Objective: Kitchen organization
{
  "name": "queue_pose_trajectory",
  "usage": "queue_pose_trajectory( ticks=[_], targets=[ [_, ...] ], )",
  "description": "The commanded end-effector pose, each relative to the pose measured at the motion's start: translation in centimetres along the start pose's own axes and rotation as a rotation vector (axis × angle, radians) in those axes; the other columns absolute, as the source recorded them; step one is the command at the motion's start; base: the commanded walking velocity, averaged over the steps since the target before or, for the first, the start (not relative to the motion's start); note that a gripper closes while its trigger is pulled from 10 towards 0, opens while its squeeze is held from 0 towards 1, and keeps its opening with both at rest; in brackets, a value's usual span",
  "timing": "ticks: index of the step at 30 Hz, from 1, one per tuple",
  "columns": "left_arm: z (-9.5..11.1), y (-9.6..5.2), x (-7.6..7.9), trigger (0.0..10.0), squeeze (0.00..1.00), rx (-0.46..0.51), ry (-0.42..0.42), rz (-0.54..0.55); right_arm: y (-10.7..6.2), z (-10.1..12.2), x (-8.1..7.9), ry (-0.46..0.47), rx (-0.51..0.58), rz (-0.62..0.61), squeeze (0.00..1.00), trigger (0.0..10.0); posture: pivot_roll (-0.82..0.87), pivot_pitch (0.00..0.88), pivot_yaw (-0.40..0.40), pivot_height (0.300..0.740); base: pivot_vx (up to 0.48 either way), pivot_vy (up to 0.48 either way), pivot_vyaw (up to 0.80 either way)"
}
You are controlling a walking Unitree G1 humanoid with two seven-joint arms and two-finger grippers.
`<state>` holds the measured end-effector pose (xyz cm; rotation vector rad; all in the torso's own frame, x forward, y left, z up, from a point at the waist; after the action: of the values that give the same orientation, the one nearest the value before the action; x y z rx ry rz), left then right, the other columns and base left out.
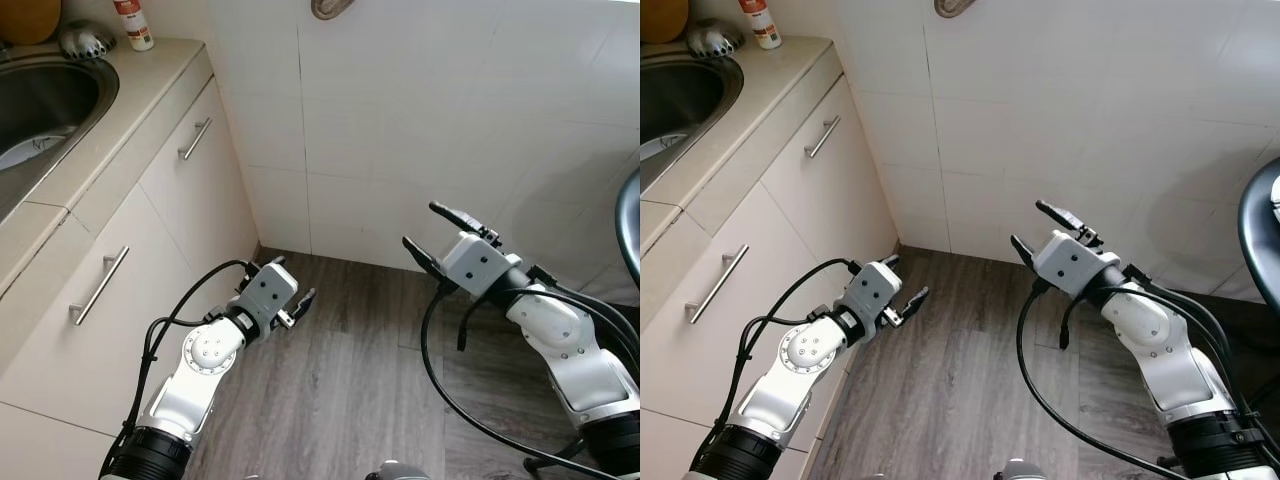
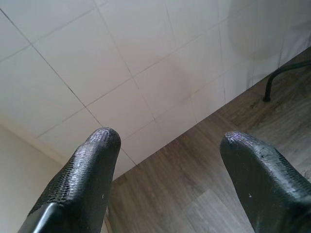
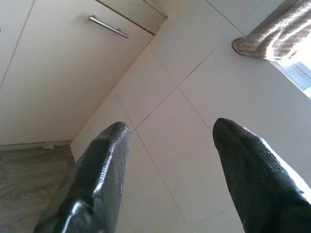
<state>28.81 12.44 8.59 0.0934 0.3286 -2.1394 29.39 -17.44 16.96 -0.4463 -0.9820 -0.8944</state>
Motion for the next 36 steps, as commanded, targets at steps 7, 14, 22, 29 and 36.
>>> queue_pose_trajectory(
  ticks=[7,14,22,29,36],
  targets=[
    [-0.2,0.0,0.3,10.0,0.00,-0.019,-0.010,0.013,0.1,2.2,-0.6,-0.082,0.124,0.084,0.00,10.0,-0.20,0.103,0.028,0.740,0.000,0.000,0.00],
    [-0.2,0.0,0.2,10.0,0.00,-0.018,-0.013,0.016,-0.2,2.6,-1.4,-0.107,0.149,0.131,0.00,10.0,-0.20,0.089,0.028,0.740,0.000,0.000,0.00],
    [-0.3,0.1,0.2,10.0,0.00,-0.022,-0.014,0.020,0.0,2.6,-1.5,-0.116,0.157,0.140,0.00,10.0,-0.20,0.078,0.030,0.740,0.000,0.000,0.00],
    [-0.3,0.2,0.2,10.0,0.00,-0.022,-0.017,0.023,-0.2,2.3,-1.8,-0.129,0.152,0.157,0.00,10.0,-0.20,0.083,0.030,0.740,0.000,0.000,0.00],
    [-0.3,0.4,0.4,10.0,0.00,-0.015,-0.018,0.042,-0.2,1.5,-2.3,-0.100,0.125,0.170,0.00,10.0,-0.20,0.074,0.017,0.740,0.000,0.000,0.00]
  ],
)
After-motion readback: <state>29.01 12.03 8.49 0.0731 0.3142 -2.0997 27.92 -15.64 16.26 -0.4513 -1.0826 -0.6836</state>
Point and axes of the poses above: a point about 5 cm out from each wrist's last joint towards the gripper, its own y axis pointing out of the wrist towards the gripper, its own z axis along the axis of the wrist's last joint, x = y × z, the point moved 1 cm from there along y, pointing out of the wrist towards the gripper, and after that the axes turned 12 degrees about -y, right-handed, at the moved point
